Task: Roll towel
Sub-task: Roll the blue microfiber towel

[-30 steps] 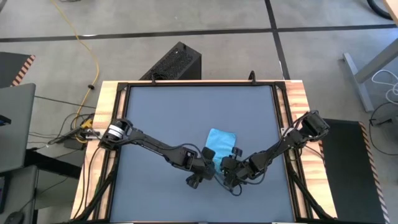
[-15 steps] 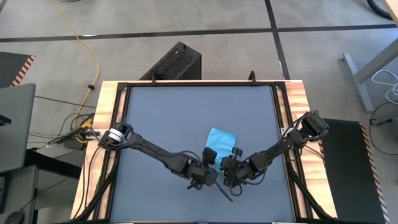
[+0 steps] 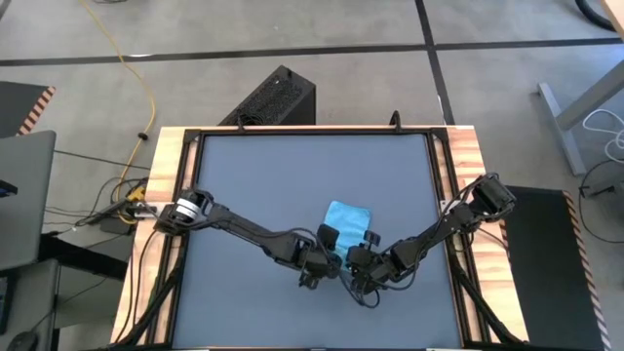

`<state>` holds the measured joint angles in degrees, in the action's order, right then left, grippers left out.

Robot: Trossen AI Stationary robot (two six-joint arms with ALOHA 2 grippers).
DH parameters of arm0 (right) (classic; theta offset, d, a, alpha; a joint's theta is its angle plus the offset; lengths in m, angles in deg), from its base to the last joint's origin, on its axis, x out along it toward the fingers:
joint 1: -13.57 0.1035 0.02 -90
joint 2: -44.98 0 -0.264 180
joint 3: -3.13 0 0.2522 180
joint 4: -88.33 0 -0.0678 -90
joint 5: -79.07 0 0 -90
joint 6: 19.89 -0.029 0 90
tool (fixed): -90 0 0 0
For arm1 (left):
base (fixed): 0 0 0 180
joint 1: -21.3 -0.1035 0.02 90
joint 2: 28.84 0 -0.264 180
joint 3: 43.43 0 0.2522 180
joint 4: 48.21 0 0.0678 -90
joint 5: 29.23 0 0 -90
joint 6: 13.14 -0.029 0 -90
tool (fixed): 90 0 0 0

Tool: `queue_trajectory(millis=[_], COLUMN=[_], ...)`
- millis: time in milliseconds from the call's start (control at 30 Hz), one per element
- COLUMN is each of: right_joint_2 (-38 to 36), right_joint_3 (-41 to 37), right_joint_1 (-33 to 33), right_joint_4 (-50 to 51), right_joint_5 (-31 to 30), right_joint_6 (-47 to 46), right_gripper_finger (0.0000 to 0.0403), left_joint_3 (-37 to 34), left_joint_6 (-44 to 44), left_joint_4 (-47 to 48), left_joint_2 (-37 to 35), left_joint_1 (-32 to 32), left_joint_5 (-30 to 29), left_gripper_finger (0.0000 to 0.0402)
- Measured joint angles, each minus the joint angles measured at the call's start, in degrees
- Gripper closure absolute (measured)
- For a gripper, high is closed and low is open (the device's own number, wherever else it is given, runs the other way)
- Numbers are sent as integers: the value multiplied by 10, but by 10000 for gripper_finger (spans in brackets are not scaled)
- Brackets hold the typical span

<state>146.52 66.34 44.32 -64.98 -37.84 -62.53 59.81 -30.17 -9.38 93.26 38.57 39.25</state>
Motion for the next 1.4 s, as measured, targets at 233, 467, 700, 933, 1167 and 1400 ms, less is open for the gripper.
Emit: queue_trajectory(millis=[233,467,700,933,1167,1400], right_joint_2=[0,0,0,0,0,0], right_joint_3=[0,0,0,-1,0,0], right_joint_1=[0,0,0,0,0,0], right_joint_4=[0,0,2,1,2,2], right_joint_5=[-1,-2,-2,-3,-3,-3], right_joint_6=[0,-1,-5,-6,-6,-6], right_gripper_finger=[212,212,212,212,212,212], left_joint_3=[1,3,2,0,0,0], left_joint_6=[3,23,47,55,70,73], left_joint_4=[1,51,52,49,50,54], left_joint_2=[15,43,47,52,52,52], left_joint_1=[-1,-3,-2,-8,-13,-14], left_joint_5=[-5,2,-63,-158,-144,-78], left_gripper_finger=[180,180,180,180,190,313])
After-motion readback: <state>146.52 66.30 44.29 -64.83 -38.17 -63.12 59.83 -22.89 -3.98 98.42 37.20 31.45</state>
